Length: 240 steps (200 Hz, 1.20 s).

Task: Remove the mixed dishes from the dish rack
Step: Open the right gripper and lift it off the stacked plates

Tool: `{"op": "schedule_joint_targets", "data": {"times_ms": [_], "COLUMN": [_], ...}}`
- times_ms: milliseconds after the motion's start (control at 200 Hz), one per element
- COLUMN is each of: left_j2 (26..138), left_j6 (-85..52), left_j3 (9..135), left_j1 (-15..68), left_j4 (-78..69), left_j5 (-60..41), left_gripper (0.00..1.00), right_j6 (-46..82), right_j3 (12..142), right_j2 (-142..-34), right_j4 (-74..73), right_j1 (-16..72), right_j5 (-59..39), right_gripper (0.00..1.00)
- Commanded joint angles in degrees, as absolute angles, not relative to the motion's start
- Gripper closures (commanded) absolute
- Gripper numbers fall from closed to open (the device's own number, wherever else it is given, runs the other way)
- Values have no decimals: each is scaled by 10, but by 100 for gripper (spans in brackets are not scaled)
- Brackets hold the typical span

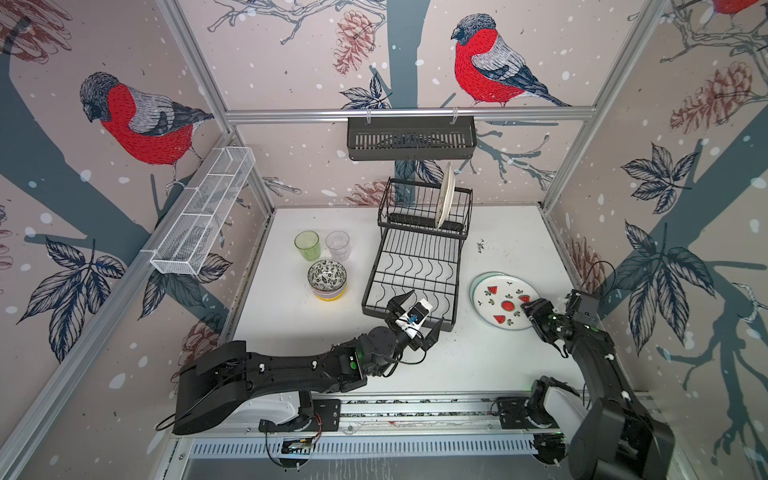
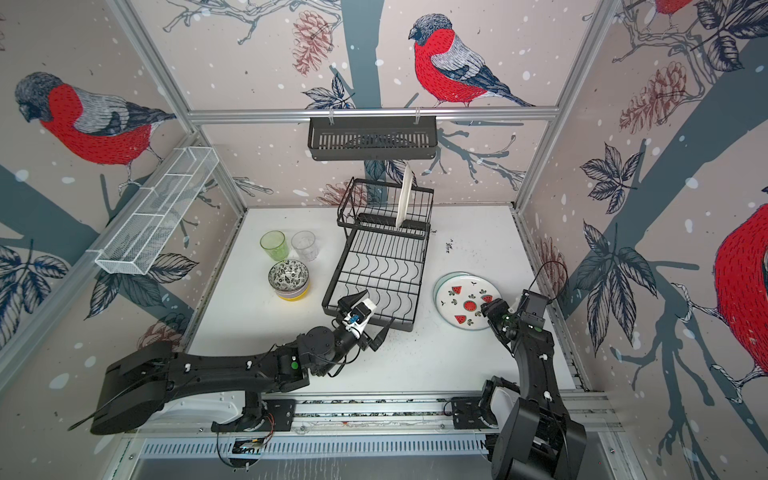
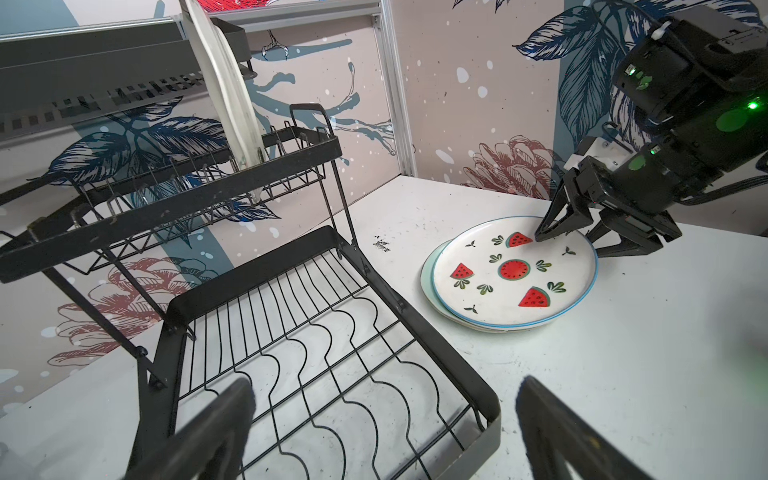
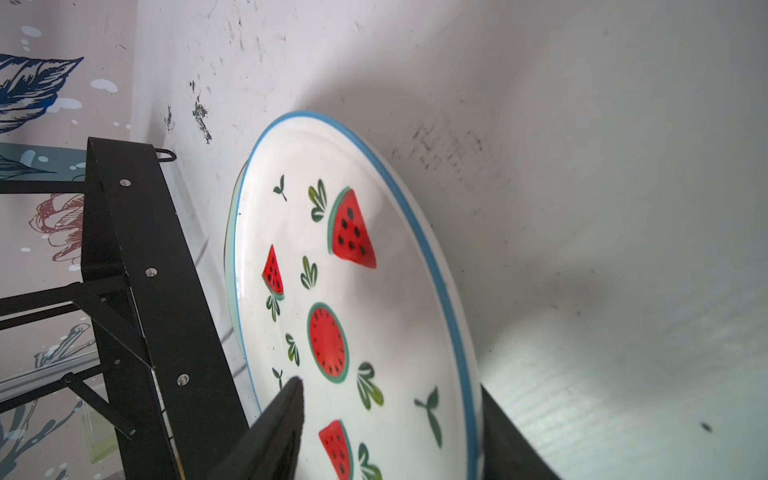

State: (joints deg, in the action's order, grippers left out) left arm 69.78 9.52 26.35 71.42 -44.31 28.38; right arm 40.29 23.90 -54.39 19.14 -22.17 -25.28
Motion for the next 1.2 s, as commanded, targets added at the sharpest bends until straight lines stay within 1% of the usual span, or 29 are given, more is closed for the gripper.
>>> {"op": "schedule_joint_targets", "data": {"times_ms": [0,125,280,335,495,720,1196], "left_j2": [699,698,692,690,694,700,692], "left_j6": [94,92,93,91,92,91,87], "left_j3": [271,272,273,275,277,281,282], "left_j1": [712,712,712,712,712,712,711], "left_j4": [-454,-451,-447,-443,-442,-438,-430], "left_j5": [285,282,286,286,288,288,287], "left_gripper": [2,2,2,2,2,2,2], "right_j6": [393,387,388,390,388,394,387], "right_j3": [247,258,277,281,290,290,287], "right_j2": [-546,-561,-572,-572,-576,-596,-602], "right_j4": [171,179,195,197,196,187,175], "right_j1": [-221,-217,-204,-202,-188,-186,-180], "right_j5": [-245,-241,-212,-205,-196,-202,-205], "right_gripper": [37,31,19,17,15,15,15]}}
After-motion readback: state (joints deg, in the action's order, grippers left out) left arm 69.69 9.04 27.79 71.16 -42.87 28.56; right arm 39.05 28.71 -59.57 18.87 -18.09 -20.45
